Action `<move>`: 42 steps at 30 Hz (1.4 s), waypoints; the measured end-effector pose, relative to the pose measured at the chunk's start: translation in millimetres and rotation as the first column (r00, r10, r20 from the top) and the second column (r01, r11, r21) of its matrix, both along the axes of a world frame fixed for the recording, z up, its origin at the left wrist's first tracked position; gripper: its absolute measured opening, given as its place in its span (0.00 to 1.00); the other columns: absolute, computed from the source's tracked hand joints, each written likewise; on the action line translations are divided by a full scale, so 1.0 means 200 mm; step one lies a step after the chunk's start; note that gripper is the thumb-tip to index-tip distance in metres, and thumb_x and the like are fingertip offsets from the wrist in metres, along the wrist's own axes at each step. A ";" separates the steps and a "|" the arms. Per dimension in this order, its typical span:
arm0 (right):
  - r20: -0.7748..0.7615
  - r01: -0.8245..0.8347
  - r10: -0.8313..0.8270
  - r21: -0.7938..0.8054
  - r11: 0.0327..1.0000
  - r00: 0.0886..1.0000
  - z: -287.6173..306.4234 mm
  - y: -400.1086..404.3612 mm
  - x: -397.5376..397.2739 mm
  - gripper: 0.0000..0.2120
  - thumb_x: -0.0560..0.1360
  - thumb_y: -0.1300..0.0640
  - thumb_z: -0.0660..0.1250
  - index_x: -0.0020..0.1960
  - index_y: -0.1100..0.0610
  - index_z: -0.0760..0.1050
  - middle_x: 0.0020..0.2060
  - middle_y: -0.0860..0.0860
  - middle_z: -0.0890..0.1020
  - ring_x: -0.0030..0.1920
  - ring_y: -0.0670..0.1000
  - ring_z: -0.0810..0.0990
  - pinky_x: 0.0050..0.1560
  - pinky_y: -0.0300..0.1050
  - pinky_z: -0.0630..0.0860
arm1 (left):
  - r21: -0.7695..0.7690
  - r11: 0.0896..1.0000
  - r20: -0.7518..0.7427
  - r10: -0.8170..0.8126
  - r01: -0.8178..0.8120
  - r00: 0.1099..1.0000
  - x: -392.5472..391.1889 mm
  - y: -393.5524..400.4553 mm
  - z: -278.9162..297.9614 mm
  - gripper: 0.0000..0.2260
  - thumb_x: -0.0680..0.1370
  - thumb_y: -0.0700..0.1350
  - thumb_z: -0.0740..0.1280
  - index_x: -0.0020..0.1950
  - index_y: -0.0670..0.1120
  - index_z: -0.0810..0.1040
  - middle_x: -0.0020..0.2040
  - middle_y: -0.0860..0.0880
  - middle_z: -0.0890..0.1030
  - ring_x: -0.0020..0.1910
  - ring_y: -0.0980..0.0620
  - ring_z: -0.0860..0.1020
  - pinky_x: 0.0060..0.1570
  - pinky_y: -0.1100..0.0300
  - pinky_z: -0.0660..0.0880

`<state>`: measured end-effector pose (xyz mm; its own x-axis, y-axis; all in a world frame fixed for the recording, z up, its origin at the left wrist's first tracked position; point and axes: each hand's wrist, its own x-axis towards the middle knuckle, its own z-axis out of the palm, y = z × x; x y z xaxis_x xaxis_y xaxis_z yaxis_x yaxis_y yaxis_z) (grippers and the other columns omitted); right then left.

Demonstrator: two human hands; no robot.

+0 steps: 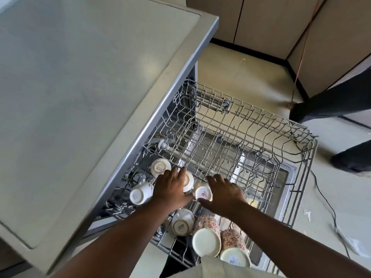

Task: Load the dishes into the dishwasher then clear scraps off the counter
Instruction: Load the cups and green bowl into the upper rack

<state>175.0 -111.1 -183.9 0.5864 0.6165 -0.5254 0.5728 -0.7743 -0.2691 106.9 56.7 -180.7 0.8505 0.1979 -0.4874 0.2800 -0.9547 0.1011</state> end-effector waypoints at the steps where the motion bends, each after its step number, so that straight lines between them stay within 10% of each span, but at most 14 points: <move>1: 0.009 0.003 -0.003 0.017 1.000 1.000 0.03 -0.01 0.03 0.38 0.74 0.33 0.58 0.76 0.51 0.53 0.72 0.53 0.63 0.68 0.56 0.69 0.64 0.52 0.69 | -0.019 1.000 0.034 0.000 0.000 0.999 0.00 -0.01 0.03 0.37 0.74 0.64 0.62 0.76 0.48 0.54 0.74 0.45 0.61 0.68 0.44 0.66 0.62 0.51 0.68; 11: 0.271 -0.062 0.007 0.194 0.979 0.962 0.62 0.15 0.17 0.42 0.73 0.28 0.45 0.78 0.50 0.41 0.78 0.51 0.49 0.77 0.54 0.47 0.74 0.55 0.47 | 0.013 0.999 0.631 -0.046 0.048 0.774 -0.08 -0.01 0.68 0.22 0.78 0.57 0.58 0.65 0.46 0.76 0.67 0.46 0.75 0.67 0.45 0.72 0.63 0.50 0.70; 21: 0.408 -0.450 0.320 0.279 0.848 0.855 1.05 0.67 -0.23 0.44 0.71 0.26 0.45 0.78 0.49 0.38 0.78 0.49 0.42 0.77 0.53 0.37 0.71 0.48 0.34 | 0.125 0.920 0.605 0.227 -0.372 0.764 -0.64 0.32 1.00 0.29 0.77 0.63 0.54 0.70 0.45 0.72 0.71 0.43 0.70 0.69 0.41 0.70 0.67 0.45 0.61; 28: 0.452 -0.627 0.467 0.322 0.709 0.760 1.14 1.18 -0.78 0.40 0.75 0.28 0.43 0.72 0.55 0.66 0.69 0.56 0.73 0.69 0.62 0.70 0.63 0.61 0.70 | 0.011 0.794 0.695 0.431 -0.608 0.575 -1.31 0.64 1.07 0.35 0.76 0.70 0.42 0.77 0.51 0.57 0.78 0.51 0.51 0.78 0.50 0.48 0.72 0.56 0.39; 42: 0.502 -0.794 0.616 0.337 0.507 0.607 1.18 2.06 -1.89 0.41 0.73 0.28 0.52 0.78 0.48 0.47 0.78 0.49 0.51 0.78 0.53 0.44 0.75 0.50 0.42 | -0.220 0.356 0.697 0.708 -0.908 0.109 -2.52 1.44 1.12 0.42 0.73 0.68 0.58 0.78 0.45 0.50 0.79 0.43 0.52 0.78 0.46 0.50 0.76 0.50 0.49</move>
